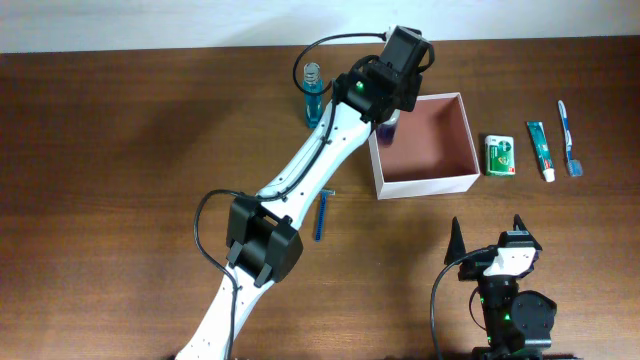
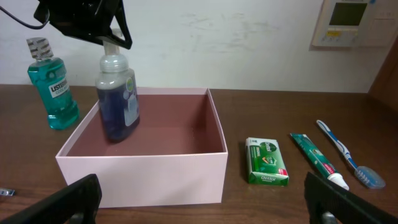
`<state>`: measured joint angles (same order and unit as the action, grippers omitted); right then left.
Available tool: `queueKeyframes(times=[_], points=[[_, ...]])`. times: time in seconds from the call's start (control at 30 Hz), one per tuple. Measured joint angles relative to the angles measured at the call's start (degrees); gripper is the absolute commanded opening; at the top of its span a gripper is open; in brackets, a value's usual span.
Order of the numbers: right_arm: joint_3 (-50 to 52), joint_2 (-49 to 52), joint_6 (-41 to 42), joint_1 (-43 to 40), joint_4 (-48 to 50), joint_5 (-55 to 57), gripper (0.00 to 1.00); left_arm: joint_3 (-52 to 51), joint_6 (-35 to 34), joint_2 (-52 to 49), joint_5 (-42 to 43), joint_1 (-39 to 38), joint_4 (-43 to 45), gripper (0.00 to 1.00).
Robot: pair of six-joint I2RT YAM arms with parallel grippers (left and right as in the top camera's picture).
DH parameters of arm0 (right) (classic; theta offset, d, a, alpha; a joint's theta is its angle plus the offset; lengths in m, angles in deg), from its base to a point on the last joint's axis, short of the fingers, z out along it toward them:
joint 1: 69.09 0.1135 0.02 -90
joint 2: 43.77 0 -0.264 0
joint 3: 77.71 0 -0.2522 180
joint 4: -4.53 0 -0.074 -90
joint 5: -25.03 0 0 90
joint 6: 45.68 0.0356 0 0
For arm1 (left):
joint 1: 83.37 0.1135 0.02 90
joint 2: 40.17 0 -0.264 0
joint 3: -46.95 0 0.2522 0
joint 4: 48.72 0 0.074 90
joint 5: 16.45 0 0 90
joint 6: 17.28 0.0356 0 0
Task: Pack container
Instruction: 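Lower the soap bottle into the box and open the left gripper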
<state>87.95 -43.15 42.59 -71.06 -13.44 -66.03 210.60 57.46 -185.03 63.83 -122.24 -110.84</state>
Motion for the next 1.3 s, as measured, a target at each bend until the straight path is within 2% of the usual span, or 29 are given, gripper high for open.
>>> queueKeyframes(times=[0.1, 0.4, 0.53, 0.6, 1.1, 1.3], points=[[0.0, 0.0, 0.0, 0.0, 0.0, 0.0, 0.99, 0.0, 0.0, 0.0, 0.0, -0.2, 0.0, 0.36], [0.0, 0.0, 0.0, 0.0, 0.0, 0.0, 0.99, 0.0, -0.2, 0.0, 0.0, -0.2, -1.2, 0.36], [0.0, 0.0, 0.0, 0.0, 0.0, 0.0, 0.99, 0.0, -0.2, 0.0, 0.0, -0.2, -1.2, 0.38], [0.0, 0.0, 0.0, 0.0, 0.0, 0.0, 0.99, 0.0, -0.2, 0.0, 0.0, -0.2, -1.3, 0.42], [0.0, 0.0, 0.0, 0.0, 0.0, 0.0, 0.99, 0.5, -0.3, 0.0, 0.0, -0.3, -0.2, 0.43], [0.0, 0.0, 0.0, 0.0, 0.0, 0.0, 0.99, 8.2, 0.9, 0.1, 0.0, -0.2, -3.0, 0.49]])
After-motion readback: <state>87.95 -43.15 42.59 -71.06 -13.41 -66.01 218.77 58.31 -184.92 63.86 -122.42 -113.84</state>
